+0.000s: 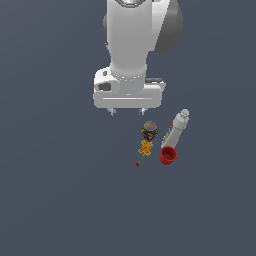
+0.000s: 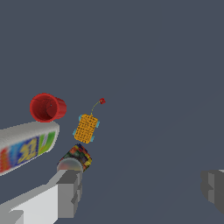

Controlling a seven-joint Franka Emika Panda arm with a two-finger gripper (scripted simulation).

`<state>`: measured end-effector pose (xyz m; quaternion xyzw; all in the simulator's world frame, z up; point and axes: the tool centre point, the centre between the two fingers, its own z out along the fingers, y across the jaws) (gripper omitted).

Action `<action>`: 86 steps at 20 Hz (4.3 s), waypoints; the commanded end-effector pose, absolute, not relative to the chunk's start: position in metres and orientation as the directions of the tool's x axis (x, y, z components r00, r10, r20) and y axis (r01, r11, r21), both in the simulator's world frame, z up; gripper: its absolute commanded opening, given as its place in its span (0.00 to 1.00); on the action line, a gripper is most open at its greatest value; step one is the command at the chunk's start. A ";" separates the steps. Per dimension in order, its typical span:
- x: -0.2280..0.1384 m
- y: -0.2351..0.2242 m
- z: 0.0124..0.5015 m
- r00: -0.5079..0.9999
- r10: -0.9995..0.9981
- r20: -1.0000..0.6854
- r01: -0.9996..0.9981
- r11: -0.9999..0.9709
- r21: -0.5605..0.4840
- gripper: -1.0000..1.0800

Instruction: Pick up a designated object from a clutter of objects.

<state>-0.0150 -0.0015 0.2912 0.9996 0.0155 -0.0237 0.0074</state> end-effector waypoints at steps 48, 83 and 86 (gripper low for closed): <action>-0.117 0.111 0.118 0.724 0.689 -0.003 0.689 -0.724 0.002 0.96; -0.129 0.117 0.058 0.687 0.727 0.000 0.727 -0.687 0.000 0.00; -0.129 0.117 0.058 0.687 0.727 0.000 0.727 -0.687 0.000 0.00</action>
